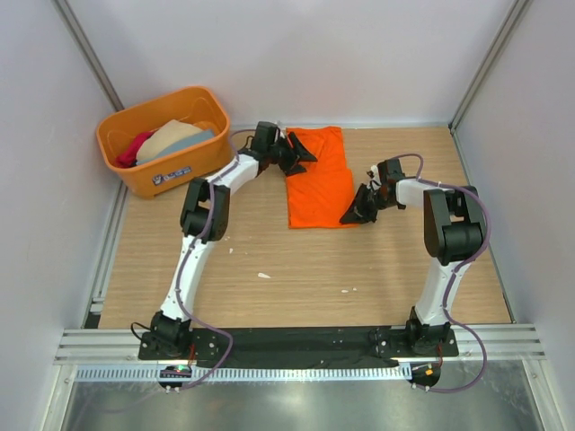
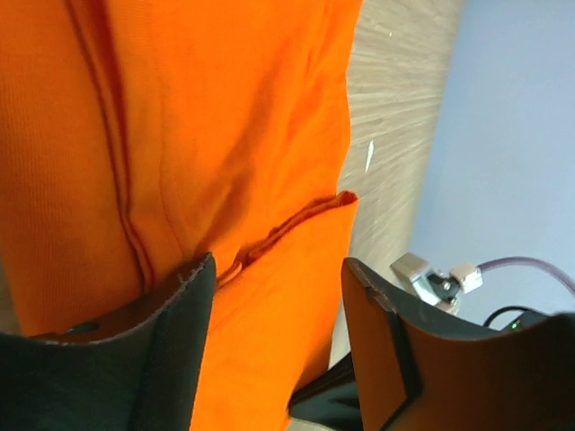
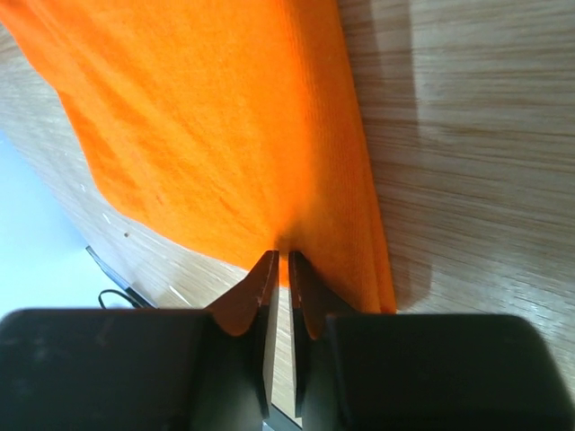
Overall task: Fold and stack the t-shirts
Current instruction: Fold the tshirt
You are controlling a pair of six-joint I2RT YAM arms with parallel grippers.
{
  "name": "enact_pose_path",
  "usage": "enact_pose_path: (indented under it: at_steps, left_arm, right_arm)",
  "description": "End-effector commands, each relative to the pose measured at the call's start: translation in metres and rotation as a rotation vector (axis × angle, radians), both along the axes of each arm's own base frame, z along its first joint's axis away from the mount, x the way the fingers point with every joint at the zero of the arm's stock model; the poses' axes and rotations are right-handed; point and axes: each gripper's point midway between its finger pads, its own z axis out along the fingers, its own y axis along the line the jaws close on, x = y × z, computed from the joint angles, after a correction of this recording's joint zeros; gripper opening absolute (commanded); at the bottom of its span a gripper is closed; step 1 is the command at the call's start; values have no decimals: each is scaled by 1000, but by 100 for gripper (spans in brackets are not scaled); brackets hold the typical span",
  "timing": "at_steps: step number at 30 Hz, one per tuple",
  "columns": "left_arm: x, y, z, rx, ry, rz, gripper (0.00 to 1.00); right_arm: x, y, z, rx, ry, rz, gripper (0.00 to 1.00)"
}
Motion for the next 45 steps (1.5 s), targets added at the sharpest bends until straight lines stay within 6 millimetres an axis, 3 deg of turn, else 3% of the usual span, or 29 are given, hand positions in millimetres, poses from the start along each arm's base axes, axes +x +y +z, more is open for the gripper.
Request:
enact_pose_path:
  at_steps: [1,3,5,6,7,9,10,12,13,14,15,17,19,20,21,22,25,31,36,39,45]
  left_arm:
    - [0,27,94,106,-172,4,63]
    - [-11,45,122,207,-231,8,81]
    - [-24,54,132,255,-258,-20,81]
    - [-33,58,154,258,-291,-20,81]
    - [-43,63,143,278,-258,-30,80]
    - [-62,72,154,294,-242,-29,74]
    - [-78,79,128,319,-169,-40,72]
    - [-99,83,109,324,-102,-53,63]
    - [-112,81,110,307,-87,-69,60]
    - [-128,84,85,320,-26,-85,59]
    - [-136,83,79,319,-6,-96,57]
    - [-157,79,58,308,54,-129,56]
    - [-168,75,45,277,111,-131,65]
    - [-168,70,43,242,110,-131,69]
    - [-176,73,28,240,152,-125,71]
    - [-177,73,25,232,160,-117,70]
    - [-179,70,15,214,185,-97,71]
    - [-192,73,-14,234,310,-29,67]
    - [-209,78,-40,241,440,43,58]
    - [-215,81,-45,235,488,90,55]
    - [-219,76,-57,201,550,161,56]
  right_arm:
    - [-11,-8,-1,-47,12,25,17]
    - [-8,-7,10,-43,-13,23,22]
    - [-6,-9,21,-50,-32,22,26]
    - [-5,-9,26,-59,-45,25,30]
    - [0,-10,38,-61,-77,27,32]
    - [-1,-14,47,-78,-81,23,40]
    - [2,-19,56,-96,-107,15,44]
    - [1,-29,61,-106,-111,-4,53]
    - [0,-33,62,-116,-115,-6,55]
    - [-1,-36,66,-119,-121,-9,57]
    - [-1,-42,66,-125,-122,-19,59]
    - [-7,-48,61,-135,-113,-17,61]
    - [-14,-53,51,-128,-88,-26,61]
    - [-14,-51,50,-115,-99,-22,61]
    - [-16,-50,45,-111,-90,-18,60]
    - [-17,-62,38,-110,-72,-51,59]
    - [-24,-61,24,-85,-43,-56,54]
    - [-26,-56,5,-51,-15,-84,55]
    - [-21,-53,2,-20,0,-115,55]
    - [-19,-53,4,-20,-3,-134,54]
    - [-20,-57,8,-44,-15,-146,54]
